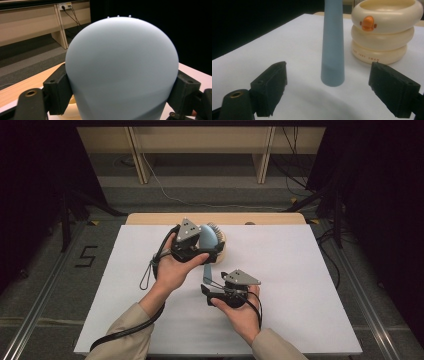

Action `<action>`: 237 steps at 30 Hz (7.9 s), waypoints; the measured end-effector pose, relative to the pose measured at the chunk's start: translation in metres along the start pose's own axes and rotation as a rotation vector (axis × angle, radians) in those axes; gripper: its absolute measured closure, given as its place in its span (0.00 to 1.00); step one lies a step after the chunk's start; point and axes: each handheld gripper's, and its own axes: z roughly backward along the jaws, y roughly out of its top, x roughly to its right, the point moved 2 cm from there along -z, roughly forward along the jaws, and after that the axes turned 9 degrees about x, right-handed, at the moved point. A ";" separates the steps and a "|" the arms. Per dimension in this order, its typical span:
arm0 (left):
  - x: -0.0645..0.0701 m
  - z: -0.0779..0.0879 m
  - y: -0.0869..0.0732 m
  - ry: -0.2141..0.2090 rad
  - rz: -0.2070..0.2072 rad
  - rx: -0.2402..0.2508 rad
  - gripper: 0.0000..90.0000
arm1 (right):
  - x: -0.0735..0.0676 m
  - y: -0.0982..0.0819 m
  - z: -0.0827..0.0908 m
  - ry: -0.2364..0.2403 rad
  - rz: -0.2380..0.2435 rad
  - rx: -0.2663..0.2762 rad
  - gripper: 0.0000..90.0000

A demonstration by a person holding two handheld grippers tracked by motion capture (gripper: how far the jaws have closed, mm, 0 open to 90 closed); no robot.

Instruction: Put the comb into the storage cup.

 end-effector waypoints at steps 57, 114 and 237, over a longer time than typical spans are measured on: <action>-0.036 0.007 0.011 0.136 0.002 0.068 0.22 | 0.087 0.009 0.093 -0.136 0.077 0.069 0.17; -0.059 -0.015 0.041 0.209 0.013 0.096 0.22 | 0.100 0.001 0.123 -0.171 0.063 0.066 0.17; -0.056 -0.067 0.067 0.158 0.002 0.136 0.22 | 0.101 -0.003 0.124 -0.161 0.060 0.052 0.17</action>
